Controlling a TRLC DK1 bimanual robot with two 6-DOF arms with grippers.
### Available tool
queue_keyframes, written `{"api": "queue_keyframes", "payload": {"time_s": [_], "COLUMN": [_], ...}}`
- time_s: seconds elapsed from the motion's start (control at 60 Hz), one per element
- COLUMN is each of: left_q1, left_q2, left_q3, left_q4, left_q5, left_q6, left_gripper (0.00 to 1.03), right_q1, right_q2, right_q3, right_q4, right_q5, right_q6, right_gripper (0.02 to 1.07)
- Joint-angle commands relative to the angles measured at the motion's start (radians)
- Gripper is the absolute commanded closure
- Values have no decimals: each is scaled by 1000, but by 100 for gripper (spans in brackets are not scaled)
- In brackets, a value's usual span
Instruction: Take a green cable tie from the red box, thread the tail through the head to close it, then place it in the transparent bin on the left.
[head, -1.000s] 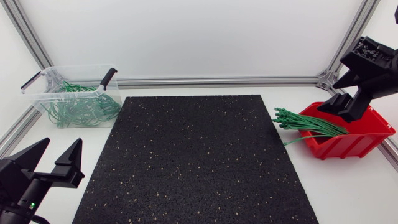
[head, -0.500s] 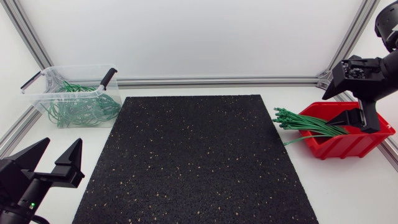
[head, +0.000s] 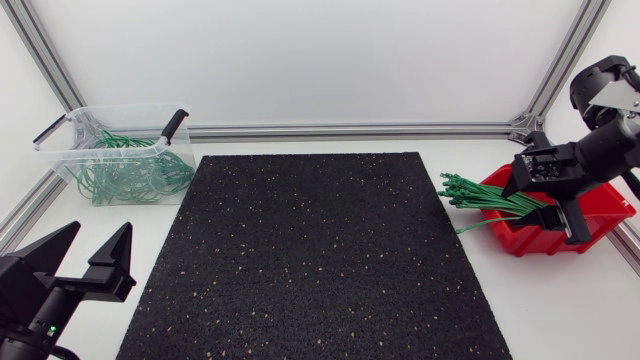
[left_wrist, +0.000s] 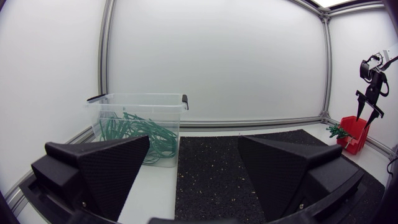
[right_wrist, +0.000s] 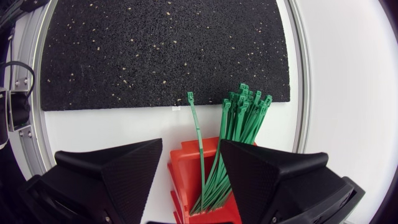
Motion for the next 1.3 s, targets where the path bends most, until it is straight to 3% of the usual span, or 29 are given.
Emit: {"api": "queue_keyframes", "payload": {"time_s": [0.0,0.65,0.717,0.883,1.083,1.133,1.283], "left_q1": [-3,-2,-2,-2,-3,-5,-6], "left_q2": [2,10,12,13,15,15,16], "left_q3": [-39,-38,-38,-38,-38,-38,-38], "left_q4": [-22,-27,-27,-27,-29,-27,-27], "left_q5": [5,5,5,5,7,5,5], "left_q6": [-20,-21,-21,-21,-21,-20,-21], "left_gripper": [4,4,4,4,4,4,4], "right_q1": [0,43,45,48,49,51,55], "right_q2": [10,34,36,45,42,41,33], "right_q3": [-63,-344,-356,-388,-408,-413,-420], "right_q4": [40,508,541,627,666,675,690], "right_q5": [17,132,136,155,164,165,178], "right_q6": [-45,-49,-48,-48,-49,-49,-49], "right_gripper": [53,57,65,71,72,82,88]}}
